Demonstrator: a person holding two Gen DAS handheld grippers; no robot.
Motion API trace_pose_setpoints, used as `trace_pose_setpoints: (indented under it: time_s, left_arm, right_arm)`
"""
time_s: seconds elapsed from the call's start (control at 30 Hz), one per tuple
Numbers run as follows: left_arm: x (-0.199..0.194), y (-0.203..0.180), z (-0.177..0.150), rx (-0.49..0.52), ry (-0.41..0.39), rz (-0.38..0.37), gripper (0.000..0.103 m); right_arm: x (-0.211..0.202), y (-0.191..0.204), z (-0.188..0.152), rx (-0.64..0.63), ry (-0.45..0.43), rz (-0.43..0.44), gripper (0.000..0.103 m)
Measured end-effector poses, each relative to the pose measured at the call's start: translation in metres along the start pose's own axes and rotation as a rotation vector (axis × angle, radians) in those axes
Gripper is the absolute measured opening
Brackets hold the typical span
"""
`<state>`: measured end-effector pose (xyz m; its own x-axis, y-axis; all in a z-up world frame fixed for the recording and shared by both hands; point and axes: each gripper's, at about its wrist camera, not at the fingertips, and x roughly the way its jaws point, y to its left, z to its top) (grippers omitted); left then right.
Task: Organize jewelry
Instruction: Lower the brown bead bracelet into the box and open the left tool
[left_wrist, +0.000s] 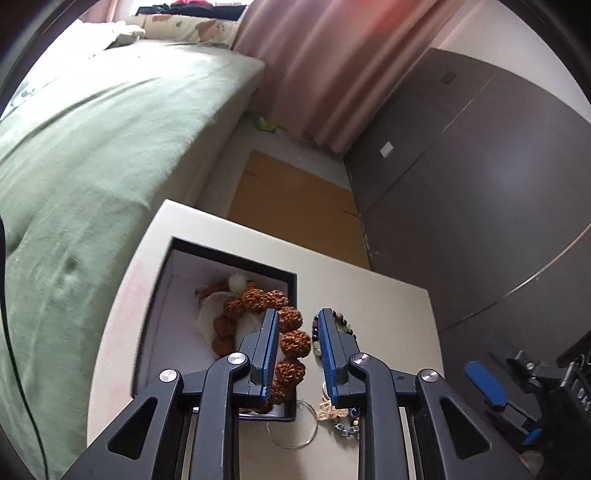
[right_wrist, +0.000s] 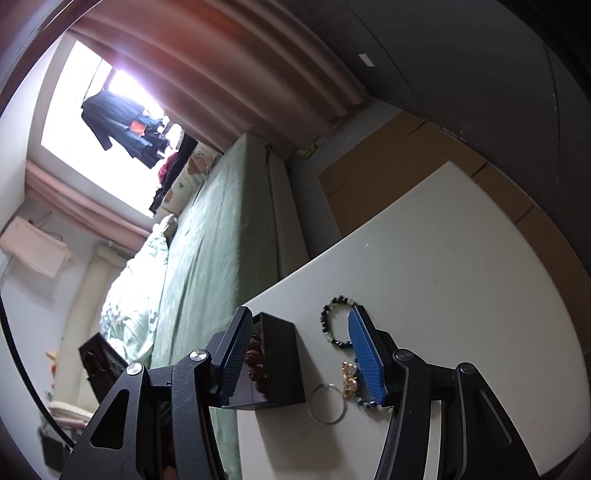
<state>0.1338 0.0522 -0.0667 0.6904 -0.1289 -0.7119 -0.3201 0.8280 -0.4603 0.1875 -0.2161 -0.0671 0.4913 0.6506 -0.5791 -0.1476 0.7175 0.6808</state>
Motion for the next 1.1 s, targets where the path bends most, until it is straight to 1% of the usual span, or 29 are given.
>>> trace_pose_setpoints:
  time_s: [0.07, 0.1, 0.3, 0.4, 0.43, 0.5, 0.53, 0.63, 0.67, 0.77, 0.83, 0.9, 1.0, 1.03, 1.07, 1.1]
  left_arm:
    - [0.002, 0.001, -0.001, -0.008, 0.003, -0.001, 0.034]
    - [0.002, 0.001, -0.002, -0.014, 0.004, -0.006, 0.036]
    - [-0.006, -0.003, -0.005, -0.001, -0.020, -0.004, 0.037]
    - [-0.010, -0.009, -0.007, 0.006, -0.028, -0.036, 0.037]
    - [-0.010, -0.011, -0.008, 0.008, -0.018, -0.053, 0.036]
    - [-0.009, -0.013, -0.010, -0.001, -0.002, -0.094, 0.022]
    - [-0.008, -0.014, -0.010, 0.001, 0.005, -0.102, 0.014]
    - [-0.001, -0.020, -0.013, 0.018, 0.038, -0.140, 0.013]
    - [0.002, -0.021, -0.013, 0.019, 0.051, -0.137, 0.013]
    - [0.015, -0.015, -0.015, 0.004, 0.067, -0.063, 0.013]
    - [0.018, -0.008, -0.013, -0.023, 0.061, -0.042, 0.014]
    - [0.021, -0.004, -0.011, -0.028, 0.073, -0.016, 0.015]
    - [0.022, 0.000, -0.008, -0.037, 0.071, -0.010, 0.018]
    - [0.022, 0.000, -0.008, -0.035, 0.070, -0.013, 0.025]
    - [0.021, -0.001, -0.008, -0.029, 0.062, -0.013, 0.034]
    - [0.020, -0.002, -0.007, -0.019, 0.049, 0.002, 0.039]
  right_arm:
    - [-0.005, -0.003, 0.002, 0.007, -0.008, -0.003, 0.055]
    - [-0.008, -0.006, 0.003, 0.011, -0.014, -0.004, 0.055]
    - [-0.027, -0.017, 0.010, 0.036, -0.051, -0.020, 0.055]
    - [-0.034, -0.023, 0.013, 0.051, -0.064, -0.025, 0.055]
    - [-0.036, -0.025, 0.013, 0.054, -0.067, -0.027, 0.055]
    - [-0.037, -0.027, 0.014, 0.063, -0.069, -0.029, 0.055]
    - [-0.037, -0.028, 0.015, 0.065, -0.069, -0.030, 0.055]
    - [-0.035, -0.031, 0.016, 0.069, -0.065, -0.033, 0.055]
    - [-0.034, -0.031, 0.016, 0.070, -0.062, -0.034, 0.055]
    - [-0.032, -0.032, 0.016, 0.071, -0.053, -0.039, 0.055]
    - [-0.031, -0.033, 0.015, 0.075, -0.050, -0.040, 0.055]
    - [-0.031, -0.034, 0.015, 0.077, -0.049, -0.041, 0.055]
    - [-0.030, -0.035, 0.014, 0.076, -0.051, -0.044, 0.055]
    - [-0.030, -0.035, 0.014, 0.076, -0.049, -0.044, 0.055]
    - [-0.030, -0.034, 0.014, 0.076, -0.048, -0.045, 0.055]
    - [-0.029, -0.035, 0.013, 0.076, -0.046, -0.047, 0.055]
